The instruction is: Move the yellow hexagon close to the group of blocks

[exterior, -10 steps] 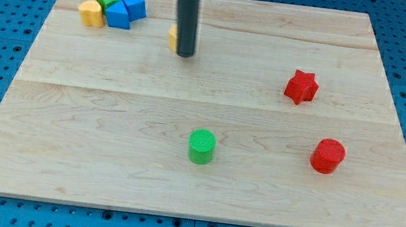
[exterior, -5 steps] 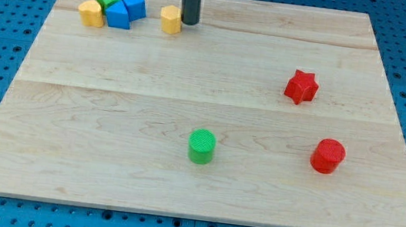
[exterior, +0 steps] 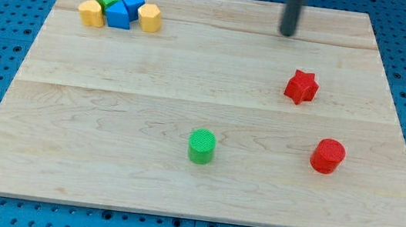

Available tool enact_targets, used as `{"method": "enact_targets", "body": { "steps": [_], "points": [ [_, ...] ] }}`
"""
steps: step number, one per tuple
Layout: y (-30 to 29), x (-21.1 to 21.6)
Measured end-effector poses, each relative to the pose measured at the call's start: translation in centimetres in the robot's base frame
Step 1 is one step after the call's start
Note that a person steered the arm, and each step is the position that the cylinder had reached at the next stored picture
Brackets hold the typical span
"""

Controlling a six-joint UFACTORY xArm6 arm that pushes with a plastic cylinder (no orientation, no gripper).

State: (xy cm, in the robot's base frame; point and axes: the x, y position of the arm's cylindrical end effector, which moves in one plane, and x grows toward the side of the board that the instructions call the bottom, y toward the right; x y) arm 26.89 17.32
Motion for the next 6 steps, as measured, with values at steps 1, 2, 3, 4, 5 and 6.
{"method": "enact_targets", "body": {
  "steps": [1,2,3,4,5,6],
  "points": [
    [6.0,2.4],
    [8.6,7.1],
    [7.5,11.2],
    [8.0,11.0],
    [10.0,5.8],
    [9.7,4.9]
  ]
}}
